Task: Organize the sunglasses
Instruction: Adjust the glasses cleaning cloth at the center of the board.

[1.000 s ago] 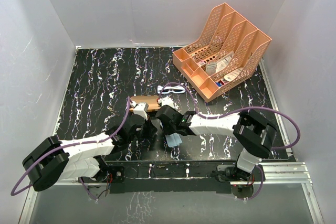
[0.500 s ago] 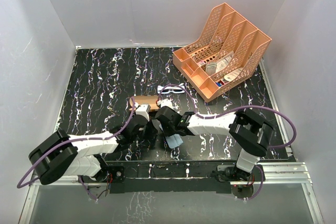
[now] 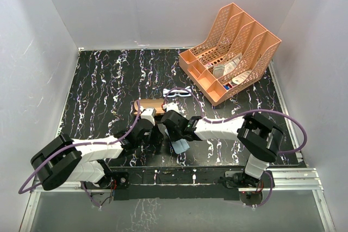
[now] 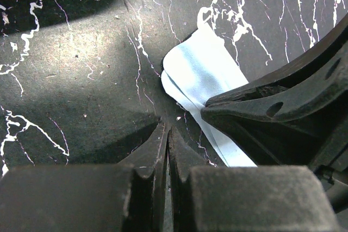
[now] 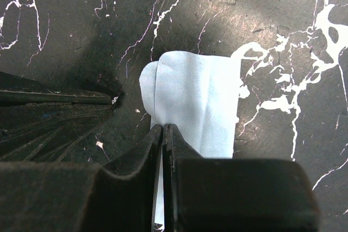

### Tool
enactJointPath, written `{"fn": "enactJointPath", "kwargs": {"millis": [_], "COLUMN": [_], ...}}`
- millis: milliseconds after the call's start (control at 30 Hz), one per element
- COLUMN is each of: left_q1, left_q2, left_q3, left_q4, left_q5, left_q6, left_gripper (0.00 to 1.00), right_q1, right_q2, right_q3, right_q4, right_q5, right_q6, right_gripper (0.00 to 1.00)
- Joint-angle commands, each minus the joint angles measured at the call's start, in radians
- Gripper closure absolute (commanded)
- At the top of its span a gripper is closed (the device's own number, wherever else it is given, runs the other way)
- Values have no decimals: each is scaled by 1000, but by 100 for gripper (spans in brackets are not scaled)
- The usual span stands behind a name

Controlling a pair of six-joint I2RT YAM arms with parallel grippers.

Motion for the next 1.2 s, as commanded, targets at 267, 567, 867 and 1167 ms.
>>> {"fn": "enactJointPath", "kwargs": {"millis": [267,567,867,1167], "left_q1": [3,5,4,4], "left_q2": [-8,-9,-52,33], "left_q3": [12,10,26,41], "left_q4": [23,22,-2,63], "left_q5": [7,7,-4,-15], "left_q6": [3,1,9,15], "left_gripper": [100,100,100,100], "right_q1": [-1,-1,-1,-1], "right_q2": [-30,-45,-41,-47], "right_q3": [-4,-6,-17,-20], "right_q4": [28,25,36,38], "right_q5": [1,1,-1,0], "right_q6": [-2,-1,2,5], "right_gripper": [95,98,100,100]}}
